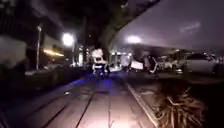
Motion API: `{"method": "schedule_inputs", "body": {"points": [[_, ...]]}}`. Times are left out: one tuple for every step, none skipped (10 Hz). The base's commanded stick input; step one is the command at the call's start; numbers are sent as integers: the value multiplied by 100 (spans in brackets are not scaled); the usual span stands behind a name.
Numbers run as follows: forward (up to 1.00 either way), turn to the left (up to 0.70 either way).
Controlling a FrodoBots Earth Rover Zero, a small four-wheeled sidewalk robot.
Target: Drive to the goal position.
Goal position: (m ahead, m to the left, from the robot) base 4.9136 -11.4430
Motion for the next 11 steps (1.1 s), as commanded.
{"method": "schedule_inputs", "body": {"points": [[45, 0], [45, 0], [45, 0], [45, 0], [45, 0], [45, 0], [45, 0], [45, 0], [45, 0], [45, 0], [45, 0]]}}
